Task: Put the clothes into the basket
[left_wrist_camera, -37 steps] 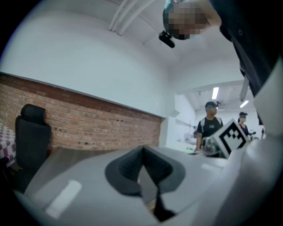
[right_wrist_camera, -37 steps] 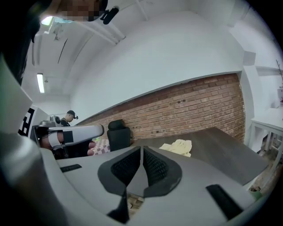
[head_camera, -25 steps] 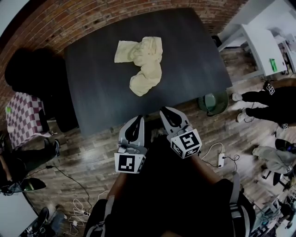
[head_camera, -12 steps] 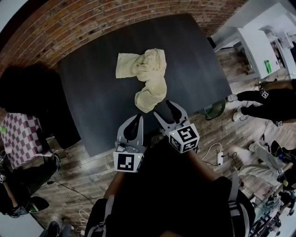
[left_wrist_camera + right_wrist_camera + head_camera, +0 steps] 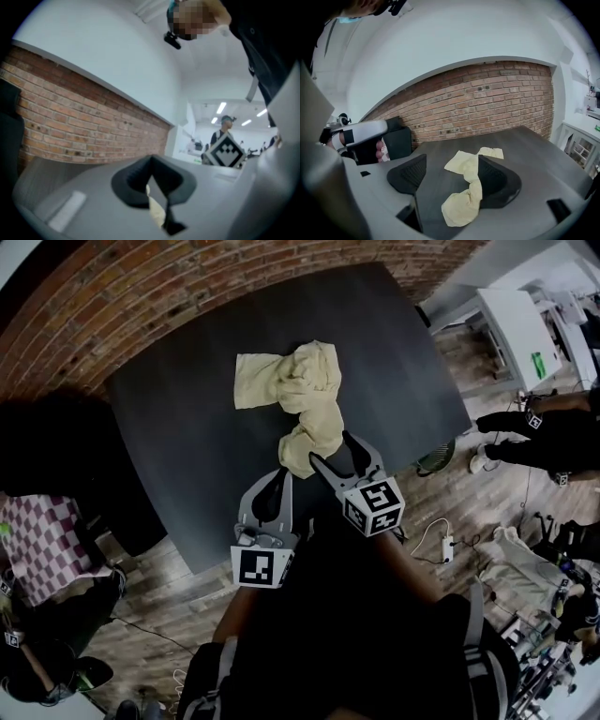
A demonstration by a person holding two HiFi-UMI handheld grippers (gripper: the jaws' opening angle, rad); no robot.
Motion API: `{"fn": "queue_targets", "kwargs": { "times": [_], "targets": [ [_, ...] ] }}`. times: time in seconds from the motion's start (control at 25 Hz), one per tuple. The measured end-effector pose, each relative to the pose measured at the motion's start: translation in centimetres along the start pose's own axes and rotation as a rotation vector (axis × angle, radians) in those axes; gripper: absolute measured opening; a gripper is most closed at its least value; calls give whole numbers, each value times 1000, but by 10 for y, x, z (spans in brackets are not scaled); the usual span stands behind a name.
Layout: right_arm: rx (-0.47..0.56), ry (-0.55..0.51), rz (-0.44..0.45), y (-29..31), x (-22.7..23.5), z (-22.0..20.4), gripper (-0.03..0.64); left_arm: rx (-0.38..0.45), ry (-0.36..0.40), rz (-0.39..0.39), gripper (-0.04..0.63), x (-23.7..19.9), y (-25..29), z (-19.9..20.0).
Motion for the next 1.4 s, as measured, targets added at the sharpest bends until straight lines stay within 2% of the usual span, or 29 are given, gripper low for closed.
{"fn": "queue_targets", "kwargs": {
  "times": [0.24,0.44,0.68,1.0,1.4],
  "targets": [
    [-71,50,9,39,24,-12,325,-18,-1,27,3,-16,25,1],
    [-137,93,9,70,41,-30,339,-85,-24,55,3,-31,41,-12],
    [-210,115,-1,108,76,-45,347,-117,-36,56,3,-41,84,-19],
    [-281,148,-48,158,125,-60,359,-142,-54,67,3,-55,129,-24],
    [-421,78,-23,222,137,-92,362,-184,-60,109,3,-70,154,-39]
  ]
}}
Point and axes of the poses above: the fingertips, and each gripper's own axes: y forward along the fingers, x to its right, z out of its top, the point moved 1 cm from there along -y, backward along the fingers, and after that the axes turned 2 degrees about -x, right-handed, at the moved point
